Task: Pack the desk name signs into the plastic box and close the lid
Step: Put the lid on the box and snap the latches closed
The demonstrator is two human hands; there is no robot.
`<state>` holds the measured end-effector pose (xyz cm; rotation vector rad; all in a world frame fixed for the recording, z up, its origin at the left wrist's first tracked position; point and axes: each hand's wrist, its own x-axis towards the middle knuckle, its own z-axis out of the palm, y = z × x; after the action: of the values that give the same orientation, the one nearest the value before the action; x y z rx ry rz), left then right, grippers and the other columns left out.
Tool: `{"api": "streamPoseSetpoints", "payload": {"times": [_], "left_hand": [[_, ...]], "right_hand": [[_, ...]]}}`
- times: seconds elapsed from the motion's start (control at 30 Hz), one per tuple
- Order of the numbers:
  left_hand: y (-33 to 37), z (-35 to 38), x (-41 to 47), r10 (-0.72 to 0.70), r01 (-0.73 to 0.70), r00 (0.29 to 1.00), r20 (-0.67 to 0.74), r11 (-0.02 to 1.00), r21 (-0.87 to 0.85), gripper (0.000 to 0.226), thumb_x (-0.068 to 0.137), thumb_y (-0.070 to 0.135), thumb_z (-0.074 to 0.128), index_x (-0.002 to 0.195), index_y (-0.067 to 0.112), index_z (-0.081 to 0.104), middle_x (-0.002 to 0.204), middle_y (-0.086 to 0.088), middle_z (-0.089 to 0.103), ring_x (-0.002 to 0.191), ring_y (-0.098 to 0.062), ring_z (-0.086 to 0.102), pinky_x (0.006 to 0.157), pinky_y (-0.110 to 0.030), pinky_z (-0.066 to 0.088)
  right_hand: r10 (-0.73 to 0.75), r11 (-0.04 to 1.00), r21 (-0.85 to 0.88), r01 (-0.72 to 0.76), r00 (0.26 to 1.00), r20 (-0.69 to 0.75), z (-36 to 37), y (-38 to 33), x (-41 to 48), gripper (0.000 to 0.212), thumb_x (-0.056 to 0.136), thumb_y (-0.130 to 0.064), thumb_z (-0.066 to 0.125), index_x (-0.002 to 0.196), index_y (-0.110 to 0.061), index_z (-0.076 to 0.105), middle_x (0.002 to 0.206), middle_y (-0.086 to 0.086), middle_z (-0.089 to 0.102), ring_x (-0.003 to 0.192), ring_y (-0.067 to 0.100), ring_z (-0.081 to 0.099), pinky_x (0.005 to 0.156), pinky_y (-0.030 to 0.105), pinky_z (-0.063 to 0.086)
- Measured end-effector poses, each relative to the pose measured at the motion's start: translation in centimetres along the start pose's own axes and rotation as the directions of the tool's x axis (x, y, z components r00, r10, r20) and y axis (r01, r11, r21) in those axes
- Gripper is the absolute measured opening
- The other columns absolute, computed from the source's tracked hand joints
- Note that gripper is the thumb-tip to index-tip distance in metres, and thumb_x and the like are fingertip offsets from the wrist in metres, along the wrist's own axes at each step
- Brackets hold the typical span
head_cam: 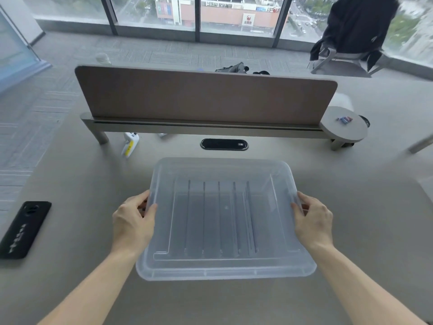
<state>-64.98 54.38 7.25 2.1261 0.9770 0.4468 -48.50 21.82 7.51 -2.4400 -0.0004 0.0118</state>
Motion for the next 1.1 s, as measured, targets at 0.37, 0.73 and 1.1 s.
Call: {"api": "streamPoseSetpoints", "payload": {"times": [0.37, 0.73, 1.1], "left_hand": [[-0.9, 0.9, 1.6, 0.008, -0.009, 1.0, 0.013, 1.0, 0.029, 0.038, 0.095, 0.013, 0.068, 0.132, 0.01, 0.068, 0.126, -0.012, 0.066, 0.116, -0.031, 0.062, 0.104, -0.038, 0.046], [-1.1, -0.8, 2.1, -0.358, 0.392, 0.907, 0.222, 0.911, -0.128, 0.039, 0.093, 0.046, 0.069, 0.095, 0.007, 0.076, 0.097, -0.015, 0.075, 0.085, -0.027, 0.061, 0.068, -0.033, 0.043], [0.1, -0.3, 1.6, -0.164, 0.153, 0.979, 0.117, 0.984, 0.095, 0.036, 0.099, 0.034, 0.061, 0.076, 0.006, 0.063, 0.066, -0.01, 0.066, 0.065, -0.026, 0.059, 0.058, -0.031, 0.041]], "right_hand": [[0.105, 0.99, 0.086, -0.109, 0.993, 0.043, 0.1, 0.0, 0.1, 0.047, 0.094, -0.025, 0.065, 0.14, -0.019, 0.058, 0.13, 0.008, 0.065, 0.119, 0.027, 0.062, 0.106, 0.039, 0.046], [0.405, 0.868, 0.149, -0.474, 0.848, 0.341, -0.1, 3.0, 1.6, 0.051, 0.082, -0.063, 0.066, 0.096, -0.015, 0.076, 0.092, 0.013, 0.077, 0.085, 0.032, 0.073, 0.085, 0.047, 0.058], [0.169, 0.986, -0.044, -0.164, 0.966, 0.194, -0.1, 1.0, 0.9, 0.035, 0.099, -0.034, 0.054, 0.081, -0.004, 0.053, 0.077, 0.008, 0.06, 0.07, 0.026, 0.052, 0.057, 0.036, 0.036]]}}
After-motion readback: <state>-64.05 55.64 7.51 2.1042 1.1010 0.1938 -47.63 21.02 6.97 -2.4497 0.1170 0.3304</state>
